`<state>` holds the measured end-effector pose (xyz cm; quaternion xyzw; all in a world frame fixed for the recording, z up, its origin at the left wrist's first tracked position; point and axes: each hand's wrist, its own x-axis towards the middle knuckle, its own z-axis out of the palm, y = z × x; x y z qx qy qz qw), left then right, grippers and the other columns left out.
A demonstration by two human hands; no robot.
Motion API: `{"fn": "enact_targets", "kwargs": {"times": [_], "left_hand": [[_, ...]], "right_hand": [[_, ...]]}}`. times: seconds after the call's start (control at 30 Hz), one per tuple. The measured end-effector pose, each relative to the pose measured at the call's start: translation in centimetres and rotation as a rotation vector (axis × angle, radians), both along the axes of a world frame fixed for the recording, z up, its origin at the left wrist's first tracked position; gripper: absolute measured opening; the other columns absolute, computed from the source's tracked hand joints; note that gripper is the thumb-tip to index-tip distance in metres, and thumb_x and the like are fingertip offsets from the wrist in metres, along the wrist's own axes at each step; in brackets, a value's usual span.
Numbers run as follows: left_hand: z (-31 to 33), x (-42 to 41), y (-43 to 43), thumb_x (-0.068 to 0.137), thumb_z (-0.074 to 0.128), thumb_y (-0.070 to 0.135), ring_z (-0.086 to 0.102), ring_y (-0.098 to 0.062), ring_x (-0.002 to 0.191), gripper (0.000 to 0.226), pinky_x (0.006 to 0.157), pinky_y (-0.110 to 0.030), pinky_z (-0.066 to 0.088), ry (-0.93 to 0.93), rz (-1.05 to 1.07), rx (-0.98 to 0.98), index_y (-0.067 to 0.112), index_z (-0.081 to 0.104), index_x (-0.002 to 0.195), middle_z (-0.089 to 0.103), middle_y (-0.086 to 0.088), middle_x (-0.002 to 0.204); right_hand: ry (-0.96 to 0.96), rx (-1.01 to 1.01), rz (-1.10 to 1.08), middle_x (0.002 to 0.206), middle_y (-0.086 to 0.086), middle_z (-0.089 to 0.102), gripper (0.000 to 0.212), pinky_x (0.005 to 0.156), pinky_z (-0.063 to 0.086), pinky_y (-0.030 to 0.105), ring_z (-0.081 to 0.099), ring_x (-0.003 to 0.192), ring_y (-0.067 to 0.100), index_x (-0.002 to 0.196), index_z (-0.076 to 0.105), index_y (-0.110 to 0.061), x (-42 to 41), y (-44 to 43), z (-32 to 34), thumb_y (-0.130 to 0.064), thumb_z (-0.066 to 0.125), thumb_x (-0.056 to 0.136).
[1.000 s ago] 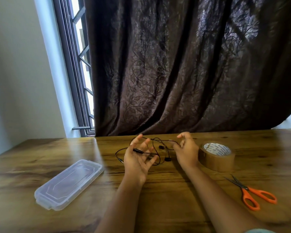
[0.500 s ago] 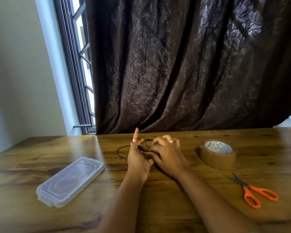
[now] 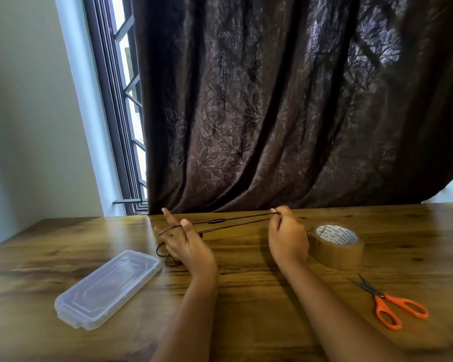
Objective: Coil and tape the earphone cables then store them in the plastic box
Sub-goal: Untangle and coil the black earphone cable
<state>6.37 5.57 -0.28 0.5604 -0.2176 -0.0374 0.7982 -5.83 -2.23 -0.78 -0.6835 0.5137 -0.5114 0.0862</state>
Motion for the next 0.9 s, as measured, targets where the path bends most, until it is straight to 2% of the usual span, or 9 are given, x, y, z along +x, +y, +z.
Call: {"fn": "enact_targets", "kwargs": {"times": [0.13,0.27,0.33,0.4,0.5,0.6,0.67,0.73,0.9], "left_hand": [[-0.1,-0.1,0.2,0.103,0.029,0.035,0.004,-0.021,0.145,0.043,0.114,-0.038,0.006,0.016,-0.003,0.042,0.035,0.031,0.146,0.012,0.007,0.159],[-0.2,-0.5,0.1,0.103,0.031,0.034,0.007,-0.024,0.146,0.052,0.113,-0.035,0.007,-0.030,-0.014,0.018,0.036,0.012,0.151,0.007,0.004,0.160],[-0.5,-0.1,-0.2,0.101,0.032,0.043,0.012,-0.025,0.145,0.054,0.112,-0.042,0.021,-0.005,-0.075,-0.039,0.047,0.007,0.148,0.003,0.006,0.160],[-0.6,0.3,-0.3,0.098,0.031,0.049,0.024,-0.026,0.141,0.053,0.092,-0.046,0.047,0.101,-0.181,-0.097,0.054,0.007,0.145,0.005,0.012,0.159],[-0.3,0.1,0.1,0.100,0.029,0.046,0.031,-0.023,0.135,0.051,0.084,-0.050,0.053,0.194,-0.274,-0.126,0.055,0.006,0.144,0.011,0.009,0.158],[-0.2,0.0,0.1,0.101,0.029,0.042,0.031,-0.023,0.135,0.049,0.090,-0.047,0.049,0.179,-0.199,-0.109,0.052,0.009,0.145,0.022,0.010,0.152],[-0.4,0.3,0.0,0.101,0.030,0.041,0.017,-0.030,0.142,0.051,0.108,-0.048,0.028,0.111,-0.070,0.006,0.046,0.010,0.148,0.018,0.008,0.155],[-0.6,0.8,-0.1,0.101,0.032,0.041,0.000,-0.031,0.145,0.054,0.115,-0.047,0.005,0.004,0.055,0.115,0.041,0.009,0.150,0.003,0.002,0.160],[-0.8,1.2,-0.4,0.096,0.036,0.051,-0.009,-0.027,0.146,0.060,0.113,-0.056,0.001,-0.110,0.097,0.216,0.045,0.010,0.149,-0.010,0.009,0.160]], "right_hand": [[-0.831,0.324,0.319,0.064,0.002,0.059,0.024,0.044,0.039,0.019,0.051,0.050,0.009,0.109,0.060,-0.005,0.9,-0.2,1.2,-0.016,0.040,0.101],[-1.187,0.405,0.507,0.088,0.006,0.068,0.027,0.051,0.053,0.020,0.065,0.059,0.009,0.106,0.057,-0.008,1.3,0.5,2.5,-0.030,0.042,0.101],[-1.219,0.397,0.587,0.106,0.001,0.063,0.027,0.066,0.058,0.027,0.066,0.081,0.014,0.113,0.054,-0.014,1.3,0.8,2.7,-0.034,0.044,0.098],[-1.188,0.394,0.644,0.118,-0.006,0.054,0.025,0.081,0.055,0.036,0.060,0.100,0.017,0.116,0.051,-0.023,1.2,1.0,2.7,-0.037,0.044,0.097],[-1.070,0.409,0.641,0.117,-0.015,0.048,0.025,0.083,0.051,0.036,0.053,0.106,0.014,0.116,0.048,-0.037,1.2,1.1,2.7,-0.048,0.041,0.095],[-0.986,0.430,0.646,0.119,-0.018,0.046,0.025,0.089,0.048,0.040,0.047,0.117,0.015,0.118,0.045,-0.042,1.2,1.0,2.5,-0.050,0.038,0.095],[-0.957,0.432,0.642,0.126,-0.015,0.042,0.029,0.092,0.046,0.042,0.043,0.123,0.016,0.124,0.041,-0.042,1.2,1.0,2.3,-0.050,0.036,0.096],[-0.937,0.411,0.605,0.132,-0.013,0.037,0.041,0.089,0.047,0.040,0.042,0.124,0.017,0.135,0.037,-0.038,1.2,1.0,2.3,-0.050,0.036,0.096],[-0.995,0.423,0.568,0.138,-0.006,0.039,0.054,0.089,0.048,0.039,0.041,0.126,0.019,0.140,0.034,-0.035,0.4,0.1,1.9,-0.057,0.039,0.092]]}}
